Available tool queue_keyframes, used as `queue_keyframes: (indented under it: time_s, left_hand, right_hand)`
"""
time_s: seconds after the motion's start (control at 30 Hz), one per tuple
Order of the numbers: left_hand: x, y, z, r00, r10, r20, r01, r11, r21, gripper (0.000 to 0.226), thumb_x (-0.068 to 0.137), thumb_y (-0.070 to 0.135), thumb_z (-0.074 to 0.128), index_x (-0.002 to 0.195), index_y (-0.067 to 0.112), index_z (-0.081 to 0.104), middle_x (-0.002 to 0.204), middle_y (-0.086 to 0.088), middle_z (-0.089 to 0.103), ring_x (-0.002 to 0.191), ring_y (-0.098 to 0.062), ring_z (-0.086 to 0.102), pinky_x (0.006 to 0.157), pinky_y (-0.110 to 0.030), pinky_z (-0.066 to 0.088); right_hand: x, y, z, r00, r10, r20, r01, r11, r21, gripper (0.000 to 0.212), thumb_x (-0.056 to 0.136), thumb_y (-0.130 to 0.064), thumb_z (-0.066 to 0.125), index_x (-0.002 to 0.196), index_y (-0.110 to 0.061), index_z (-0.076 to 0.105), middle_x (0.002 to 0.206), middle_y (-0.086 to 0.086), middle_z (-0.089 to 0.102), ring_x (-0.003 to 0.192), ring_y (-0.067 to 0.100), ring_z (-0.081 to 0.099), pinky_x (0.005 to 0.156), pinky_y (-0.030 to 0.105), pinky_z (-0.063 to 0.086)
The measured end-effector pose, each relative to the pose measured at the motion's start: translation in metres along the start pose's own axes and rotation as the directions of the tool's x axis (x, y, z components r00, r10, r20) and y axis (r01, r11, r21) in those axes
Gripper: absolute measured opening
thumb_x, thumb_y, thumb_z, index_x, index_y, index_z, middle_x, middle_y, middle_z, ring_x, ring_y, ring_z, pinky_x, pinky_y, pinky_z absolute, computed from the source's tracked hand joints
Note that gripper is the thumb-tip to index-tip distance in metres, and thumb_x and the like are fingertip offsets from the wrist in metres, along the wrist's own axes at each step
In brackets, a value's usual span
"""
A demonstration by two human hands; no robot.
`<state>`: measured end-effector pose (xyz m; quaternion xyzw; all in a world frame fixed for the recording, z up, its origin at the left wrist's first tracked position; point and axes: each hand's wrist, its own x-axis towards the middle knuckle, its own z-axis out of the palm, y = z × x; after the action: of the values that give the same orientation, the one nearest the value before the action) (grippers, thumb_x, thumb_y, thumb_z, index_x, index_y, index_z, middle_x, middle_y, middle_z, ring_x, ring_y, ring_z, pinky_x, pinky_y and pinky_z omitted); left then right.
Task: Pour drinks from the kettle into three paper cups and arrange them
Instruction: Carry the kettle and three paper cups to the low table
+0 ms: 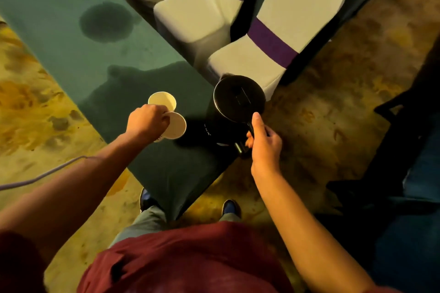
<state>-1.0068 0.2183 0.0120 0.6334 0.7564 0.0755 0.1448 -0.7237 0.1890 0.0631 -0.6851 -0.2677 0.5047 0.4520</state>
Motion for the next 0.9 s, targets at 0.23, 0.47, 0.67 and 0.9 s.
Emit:
queue_keyframes:
  time_s: [0.23, 0.47, 0.67, 0.9]
  left_hand:
    - [0.034, -0.067, -0.011, 0.976, 0.164, 0.146, -0.173, 0.983, 0.055, 0.018, 0.086, 0.025, 0.059, 0.094, 0.019, 0.074, 0.084, -0.012, 0.072, 0.072, -0.038, 0.067, 0.056, -0.031, 0.042]
    - [0.044, -0.092, -0.008, 0.942, 0.27, 0.197, -0.283, 0.958, 0.038, 0.02, 0.085, 0.025, 0.06, 0.098, 0.02, 0.075, 0.088, -0.011, 0.074, 0.076, -0.037, 0.069, 0.058, -0.03, 0.038]
    - [0.04, -0.099, -0.009, 0.941, 0.283, 0.186, -0.292, 0.956, 0.028, 0.023, 0.086, 0.025, 0.059, 0.102, 0.019, 0.075, 0.092, -0.013, 0.074, 0.079, -0.039, 0.07, 0.06, -0.031, 0.041]
    - [0.05, -0.106, -0.023, 0.939, 0.311, 0.147, -0.317, 0.948, 0.023, 0.022, 0.087, 0.023, 0.058, 0.102, 0.019, 0.074, 0.094, -0.013, 0.074, 0.083, -0.04, 0.069, 0.065, -0.036, 0.05]
  right_hand:
    - [-0.041, 0.034, 0.089, 0.96, 0.047, -0.276, -0.046, 0.999, 0.008, 0.042, 0.09, -0.064, 0.063, 0.094, -0.025, 0.076, 0.08, -0.002, 0.072, 0.063, 0.007, 0.063, 0.058, 0.021, 0.051]
    - [-0.068, 0.065, 0.105, 0.915, 0.022, -0.402, -0.033, 0.999, -0.022, 0.078, 0.077, -0.077, 0.059, 0.104, -0.005, 0.076, 0.077, 0.0, 0.071, 0.06, 0.008, 0.062, 0.061, 0.027, 0.05]
    - [-0.069, 0.059, 0.095, 0.941, -0.059, -0.334, -0.047, 0.952, -0.301, 0.057, 0.095, -0.064, 0.054, 0.108, -0.011, 0.07, 0.092, -0.002, 0.073, 0.074, 0.004, 0.064, 0.069, 0.026, 0.052]
    - [-0.098, 0.012, 0.153, 0.67, -0.739, 0.074, 0.627, 0.509, -0.589, 0.021, 0.093, -0.031, 0.06, 0.11, -0.02, 0.061, 0.087, -0.003, 0.067, 0.075, 0.017, 0.064, 0.062, 0.036, 0.051]
